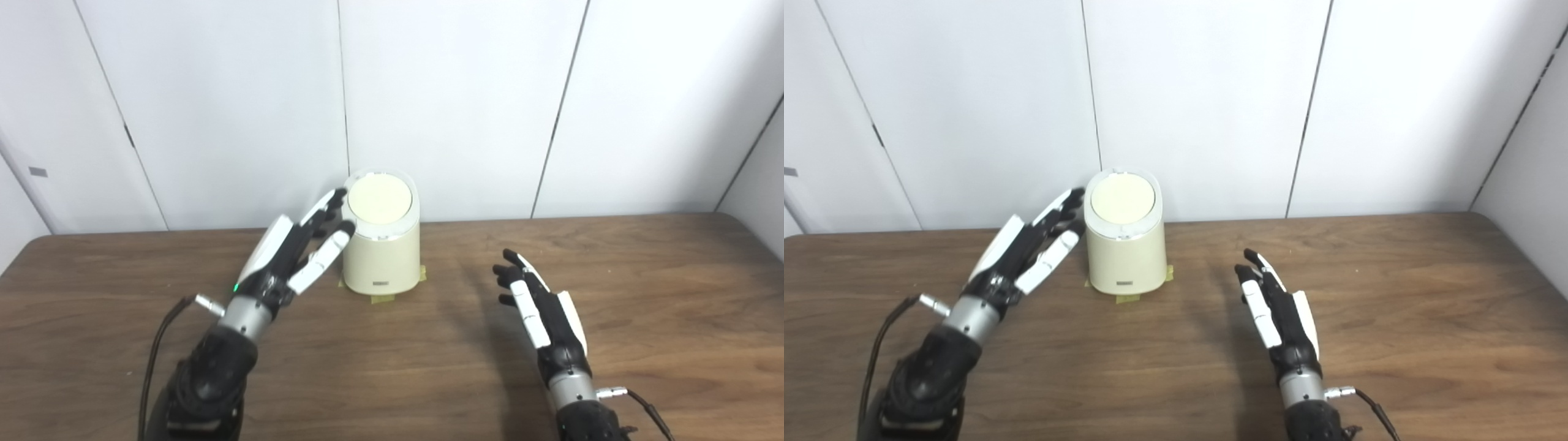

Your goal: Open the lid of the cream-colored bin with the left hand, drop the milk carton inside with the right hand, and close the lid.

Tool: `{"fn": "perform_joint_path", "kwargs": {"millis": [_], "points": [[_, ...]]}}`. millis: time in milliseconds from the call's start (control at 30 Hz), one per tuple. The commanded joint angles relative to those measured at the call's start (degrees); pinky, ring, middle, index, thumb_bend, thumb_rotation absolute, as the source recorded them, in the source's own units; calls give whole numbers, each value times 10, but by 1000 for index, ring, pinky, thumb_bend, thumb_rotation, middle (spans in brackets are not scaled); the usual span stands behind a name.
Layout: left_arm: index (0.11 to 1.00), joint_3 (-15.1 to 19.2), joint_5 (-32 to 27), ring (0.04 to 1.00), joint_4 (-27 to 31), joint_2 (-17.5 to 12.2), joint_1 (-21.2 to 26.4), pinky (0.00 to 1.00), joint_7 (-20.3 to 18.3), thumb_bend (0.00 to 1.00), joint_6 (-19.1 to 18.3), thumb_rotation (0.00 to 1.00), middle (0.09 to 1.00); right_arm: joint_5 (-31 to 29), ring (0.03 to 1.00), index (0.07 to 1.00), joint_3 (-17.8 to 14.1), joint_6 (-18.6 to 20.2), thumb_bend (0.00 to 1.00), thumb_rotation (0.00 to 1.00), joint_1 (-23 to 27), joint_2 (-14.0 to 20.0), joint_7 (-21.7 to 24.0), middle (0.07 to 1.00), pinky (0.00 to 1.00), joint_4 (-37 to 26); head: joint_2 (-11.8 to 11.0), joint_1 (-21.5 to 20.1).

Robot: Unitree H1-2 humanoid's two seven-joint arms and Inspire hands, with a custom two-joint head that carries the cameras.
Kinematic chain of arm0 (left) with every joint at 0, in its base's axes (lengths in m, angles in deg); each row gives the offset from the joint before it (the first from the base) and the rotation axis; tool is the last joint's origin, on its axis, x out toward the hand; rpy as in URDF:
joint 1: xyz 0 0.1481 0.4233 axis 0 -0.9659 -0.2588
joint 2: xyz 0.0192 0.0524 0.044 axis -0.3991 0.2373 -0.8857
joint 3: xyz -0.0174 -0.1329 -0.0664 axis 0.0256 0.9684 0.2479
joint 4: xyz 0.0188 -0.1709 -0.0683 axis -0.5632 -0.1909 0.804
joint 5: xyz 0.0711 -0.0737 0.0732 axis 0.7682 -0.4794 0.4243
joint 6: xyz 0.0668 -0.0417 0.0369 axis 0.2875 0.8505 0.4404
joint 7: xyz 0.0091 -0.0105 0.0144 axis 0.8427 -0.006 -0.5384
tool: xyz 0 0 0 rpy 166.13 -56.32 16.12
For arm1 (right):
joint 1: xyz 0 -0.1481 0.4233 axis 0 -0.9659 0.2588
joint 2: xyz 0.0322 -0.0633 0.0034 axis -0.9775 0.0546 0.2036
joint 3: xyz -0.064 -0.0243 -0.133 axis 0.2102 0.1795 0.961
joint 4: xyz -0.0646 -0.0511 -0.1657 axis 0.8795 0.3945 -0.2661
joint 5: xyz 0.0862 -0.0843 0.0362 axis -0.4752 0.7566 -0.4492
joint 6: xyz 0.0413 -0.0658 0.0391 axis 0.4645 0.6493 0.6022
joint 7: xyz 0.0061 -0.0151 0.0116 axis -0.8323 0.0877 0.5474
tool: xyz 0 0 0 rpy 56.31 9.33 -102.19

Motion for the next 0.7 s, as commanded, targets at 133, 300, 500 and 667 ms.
{"fn": "perform_joint_path", "kwargs": {"millis": [133,300,500,667], "points": [[965,5,-19,938,20,0,-37,888,41,444,7,1000,949,-14,850,899,-1,-1,498,1000,8,-9,5,847,769,-43,1,-2],[980,39,-58,926,8,-9,-62,895,55,452,5,1000,947,-28,869,890,-4,-6,490,1000,5,-9,11,878,792,-48,5,-4],[967,74,-111,943,3,-15,-89,961,78,511,11,1000,947,-42,890,890,-8,-3,501,1000,5,-10,12,903,811,-52,10,-7],[958,99,-149,923,2,-5,-102,895,103,422,9,1000,938,-52,899,898,-8,-1,508,1000,4,-12,14,911,831,-55,14,-8]]}}
